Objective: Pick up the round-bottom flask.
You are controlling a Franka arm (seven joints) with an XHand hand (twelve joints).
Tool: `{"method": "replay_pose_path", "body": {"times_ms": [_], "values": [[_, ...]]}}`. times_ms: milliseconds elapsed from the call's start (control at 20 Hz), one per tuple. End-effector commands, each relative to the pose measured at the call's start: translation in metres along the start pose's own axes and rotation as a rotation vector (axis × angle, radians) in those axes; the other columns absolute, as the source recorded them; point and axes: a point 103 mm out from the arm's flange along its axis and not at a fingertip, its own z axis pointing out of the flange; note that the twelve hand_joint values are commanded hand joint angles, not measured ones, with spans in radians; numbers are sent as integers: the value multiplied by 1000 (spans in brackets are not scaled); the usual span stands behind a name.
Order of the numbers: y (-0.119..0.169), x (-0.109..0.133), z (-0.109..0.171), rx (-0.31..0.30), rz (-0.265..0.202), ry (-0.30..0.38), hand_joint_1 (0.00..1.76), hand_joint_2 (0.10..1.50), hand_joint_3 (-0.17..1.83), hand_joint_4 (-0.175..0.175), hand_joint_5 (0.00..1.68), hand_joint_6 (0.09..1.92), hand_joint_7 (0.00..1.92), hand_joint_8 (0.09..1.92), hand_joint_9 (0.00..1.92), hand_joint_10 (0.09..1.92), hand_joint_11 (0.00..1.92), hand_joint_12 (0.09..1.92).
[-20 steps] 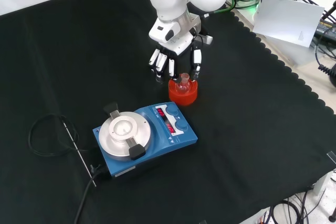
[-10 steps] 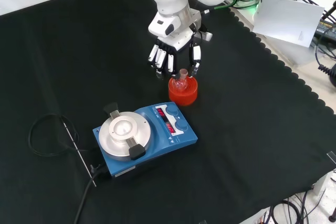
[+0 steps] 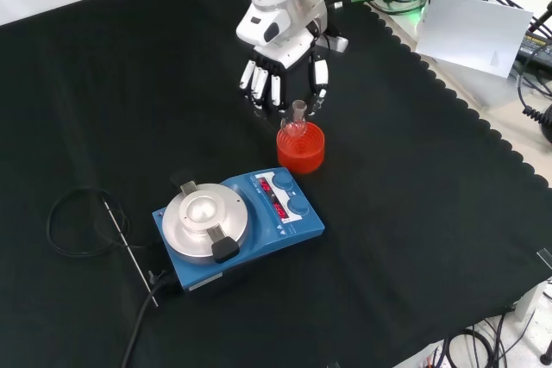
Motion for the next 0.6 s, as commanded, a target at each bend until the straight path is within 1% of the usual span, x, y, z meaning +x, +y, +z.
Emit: {"method": "replay_pose_path", "body": {"times_ms": [50, 350, 600], "values": [[7, 7, -39, 18, 25, -13, 1116, 606, 814, 175, 1207, 864, 674, 653, 811, 536, 514, 1292], [20, 16, -62, -19, 31, -29, 1116, 605, 817, 175, 1207, 866, 682, 653, 820, 536, 525, 1292], [35, 22, -78, -53, 54, -34, 1117, 604, 819, 175, 1206, 868, 689, 654, 832, 536, 538, 1291]]}}
